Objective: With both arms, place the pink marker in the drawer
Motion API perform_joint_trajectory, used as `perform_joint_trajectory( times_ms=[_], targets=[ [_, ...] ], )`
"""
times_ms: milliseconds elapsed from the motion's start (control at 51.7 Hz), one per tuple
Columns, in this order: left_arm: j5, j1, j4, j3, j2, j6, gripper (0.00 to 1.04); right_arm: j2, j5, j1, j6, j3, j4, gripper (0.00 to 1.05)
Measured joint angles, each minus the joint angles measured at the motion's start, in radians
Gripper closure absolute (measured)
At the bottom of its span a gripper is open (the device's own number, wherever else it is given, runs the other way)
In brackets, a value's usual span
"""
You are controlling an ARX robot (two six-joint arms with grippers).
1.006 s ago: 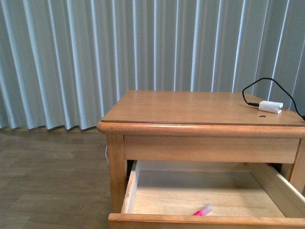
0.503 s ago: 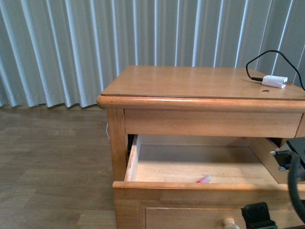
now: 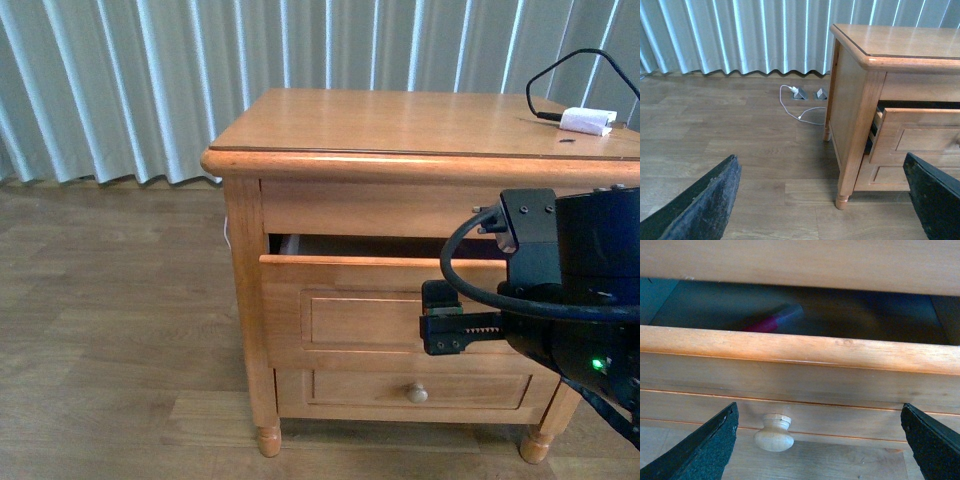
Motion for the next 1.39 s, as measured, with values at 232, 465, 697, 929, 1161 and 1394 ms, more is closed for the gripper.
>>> perform_joint_trajectory(
  times_ms=[232, 465, 697, 929, 1161, 1394],
  targets=[
    [0.0, 0.0, 0.0, 0.0, 0.0, 0.0, 0.06, 0.103, 0.007, -0.013, 0.017, 0.152, -0.011, 0.09],
    [0.0, 0.0, 0.0, 0.0, 0.0, 0.0, 0.06, 0.14, 0.044, -0.014, 0.043, 0.199, -0.03, 0.09],
    [0.0, 0.0, 0.0, 0.0, 0.0, 0.0, 0.06, 0.131, 0.006, -0.027, 0.04, 0.191, -0.027, 0.09],
    [0.0, 0.0, 0.0, 0.0, 0.0, 0.0, 0.06, -0.062, -0.013, -0.045, 0.02, -0.018, 0.005, 0.09],
    [0.0, 0.0, 0.0, 0.0, 0.0, 0.0, 0.06, -0.431, -0.084, -0.087, -0.016, -0.263, -0.138, 0.09],
    [0.0, 0.0, 0.0, 0.0, 0.0, 0.0, 0.06, -1.01, -0.179, -0.127, -0.02, -0.39, -0.525, 0.09]
  ],
)
